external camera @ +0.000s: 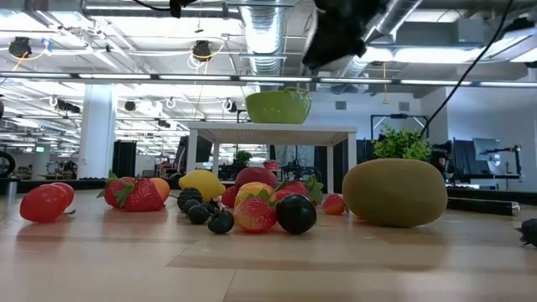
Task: Pick & Place Fruit
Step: Put the black cherry into the green strainer bowl
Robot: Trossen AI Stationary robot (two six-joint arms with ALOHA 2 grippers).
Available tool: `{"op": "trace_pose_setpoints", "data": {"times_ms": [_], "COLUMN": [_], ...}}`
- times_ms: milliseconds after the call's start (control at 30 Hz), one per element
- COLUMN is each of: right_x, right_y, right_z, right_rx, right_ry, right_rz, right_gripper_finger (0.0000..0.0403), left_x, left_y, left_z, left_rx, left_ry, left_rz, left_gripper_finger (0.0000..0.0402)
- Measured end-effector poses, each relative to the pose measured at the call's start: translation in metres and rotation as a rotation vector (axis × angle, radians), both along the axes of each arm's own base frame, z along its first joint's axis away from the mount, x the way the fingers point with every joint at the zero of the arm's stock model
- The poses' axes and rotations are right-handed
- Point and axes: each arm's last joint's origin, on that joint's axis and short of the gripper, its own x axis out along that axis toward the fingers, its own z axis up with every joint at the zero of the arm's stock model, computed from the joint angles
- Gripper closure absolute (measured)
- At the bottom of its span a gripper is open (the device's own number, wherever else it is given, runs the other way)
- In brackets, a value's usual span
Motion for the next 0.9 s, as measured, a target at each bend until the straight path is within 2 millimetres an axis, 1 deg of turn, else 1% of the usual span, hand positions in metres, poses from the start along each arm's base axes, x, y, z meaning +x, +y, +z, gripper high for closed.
{"op": "trace_pose_setpoints", "data": {"times_ms": [100, 167, 333, 400, 500, 600, 667, 767, 900], "right_x": [0.003, 0.008, 0.016, 0.021, 0.029, 0.035, 0.037, 0.040, 0.039], "right_y": [-0.022, -0.036, -0.071, -0.085, -0.102, -0.118, -0.128, -0.139, -0.150], "right_z": [0.019, 0.028, 0.036, 0.034, 0.024, 0.018, 0.010, -0.002, -0.008], "right_rx": [-0.058, -0.095, -0.092, -0.090, -0.080, -0.069, -0.056, -0.039, -0.029], "right_ry": [-0.083, -0.127, -0.165, -0.157, -0.115, -0.102, -0.075, -0.042, -0.029], "right_rz": [-0.028, -0.032, -0.020, -0.025, -0.030, -0.034, -0.043, -0.061, -0.085], "right_gripper_finger": [0.0284, 0.0284, 0.0290, 0.0289, 0.0286, 0.0286, 0.0286, 0.0285, 0.0285], "left_x": [0.000, 0.000, 0.000, 0.000, 0.000, 0.000, 0.000, 0.000, 0.000], "left_y": [0.000, 0.000, 0.000, 0.000, 0.000, 0.000, 0.000, 0.000, 0.000], "left_z": [0.000, 0.000, 0.000, 0.000, 0.000, 0.000, 0.000, 0.000, 0.000], "left_rx": [0.001, 0.001, 0.001, 0.001, 0.001, 0.001, 0.001, 0.002, 0.002], "left_ry": [-0.001, -0.001, -0.002, -0.002, -0.002, -0.003, -0.003, -0.003, -0.004], "left_rz": [0.000, 0.000, -0.001, 0.000, 0.000, 0.000, 0.000, 0.000, -0.001], "left_gripper_finger": [0.0259, 0.0259, 0.0259, 0.0259, 0.0259, 0.0259, 0.0259, 0.0259, 0.0259]}}
